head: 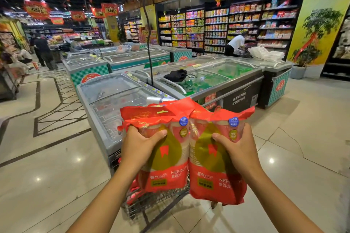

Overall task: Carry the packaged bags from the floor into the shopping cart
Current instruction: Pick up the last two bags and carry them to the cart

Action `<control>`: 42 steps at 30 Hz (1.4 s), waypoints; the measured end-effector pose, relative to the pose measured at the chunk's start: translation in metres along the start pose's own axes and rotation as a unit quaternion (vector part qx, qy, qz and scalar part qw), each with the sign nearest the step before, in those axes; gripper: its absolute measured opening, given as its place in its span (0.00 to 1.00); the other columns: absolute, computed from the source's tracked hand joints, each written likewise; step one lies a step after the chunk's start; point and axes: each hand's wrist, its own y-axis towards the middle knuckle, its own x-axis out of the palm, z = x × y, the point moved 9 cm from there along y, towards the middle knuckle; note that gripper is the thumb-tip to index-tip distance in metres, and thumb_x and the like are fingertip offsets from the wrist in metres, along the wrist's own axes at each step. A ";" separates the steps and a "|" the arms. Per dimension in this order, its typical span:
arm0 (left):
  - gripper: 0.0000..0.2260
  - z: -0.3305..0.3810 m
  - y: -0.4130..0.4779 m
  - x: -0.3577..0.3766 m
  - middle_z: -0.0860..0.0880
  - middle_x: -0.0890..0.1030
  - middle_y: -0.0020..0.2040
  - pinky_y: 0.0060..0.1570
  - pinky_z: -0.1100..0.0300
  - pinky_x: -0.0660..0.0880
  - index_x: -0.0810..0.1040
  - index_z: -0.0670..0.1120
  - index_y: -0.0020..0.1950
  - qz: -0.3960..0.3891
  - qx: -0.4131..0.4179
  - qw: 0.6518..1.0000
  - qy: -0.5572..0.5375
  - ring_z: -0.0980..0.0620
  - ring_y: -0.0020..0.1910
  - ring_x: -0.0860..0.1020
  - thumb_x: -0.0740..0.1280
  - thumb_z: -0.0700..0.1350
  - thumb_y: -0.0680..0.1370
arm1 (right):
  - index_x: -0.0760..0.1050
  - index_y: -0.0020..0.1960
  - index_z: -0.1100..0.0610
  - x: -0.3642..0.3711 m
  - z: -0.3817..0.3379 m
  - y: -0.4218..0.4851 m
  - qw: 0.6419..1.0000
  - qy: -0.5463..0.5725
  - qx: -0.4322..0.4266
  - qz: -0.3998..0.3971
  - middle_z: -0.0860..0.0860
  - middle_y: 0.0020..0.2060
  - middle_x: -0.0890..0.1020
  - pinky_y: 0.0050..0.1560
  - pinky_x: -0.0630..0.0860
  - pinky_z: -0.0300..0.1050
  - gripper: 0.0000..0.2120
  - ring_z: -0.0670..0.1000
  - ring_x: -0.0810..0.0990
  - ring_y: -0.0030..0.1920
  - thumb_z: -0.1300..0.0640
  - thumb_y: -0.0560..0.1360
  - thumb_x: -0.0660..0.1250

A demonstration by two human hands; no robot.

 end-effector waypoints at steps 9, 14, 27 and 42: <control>0.40 -0.047 0.121 0.025 0.56 0.83 0.56 0.61 0.47 0.77 0.75 0.53 0.62 0.012 -0.011 0.999 -0.040 0.51 0.56 0.82 0.79 0.63 0.53 | 0.68 0.62 0.44 0.073 0.011 0.106 1.000 -0.007 -0.019 -0.001 0.42 0.55 0.80 0.49 0.81 0.46 0.29 0.45 0.83 0.53 0.37 0.66 0.73; 0.37 -0.081 0.178 0.027 0.56 0.85 0.55 0.60 0.45 0.79 0.77 0.56 0.58 0.022 -0.036 0.998 -0.056 0.53 0.54 0.84 0.81 0.63 0.52 | 0.70 0.63 0.48 0.116 0.028 0.158 1.000 -0.011 -0.010 -0.019 0.44 0.54 0.82 0.49 0.80 0.46 0.29 0.45 0.83 0.52 0.40 0.67 0.74; 0.31 -0.161 0.251 0.035 0.56 0.82 0.52 0.52 0.56 0.77 0.76 0.50 0.59 0.060 -0.098 0.993 -0.031 0.57 0.50 0.82 0.87 0.46 0.61 | 0.73 0.56 0.51 0.192 0.104 0.252 0.996 0.005 0.032 -0.087 0.45 0.49 0.84 0.40 0.79 0.33 0.20 0.39 0.84 0.43 0.62 0.70 0.79; 0.33 -0.168 0.292 0.073 0.53 0.85 0.51 0.55 0.47 0.82 0.78 0.51 0.58 0.159 -0.148 0.976 0.031 0.56 0.48 0.85 0.85 0.52 0.56 | 0.72 0.51 0.53 0.266 0.270 0.330 0.950 -0.024 0.134 -0.281 0.49 0.44 0.82 0.38 0.73 0.29 0.26 0.39 0.80 0.37 0.69 0.63 0.82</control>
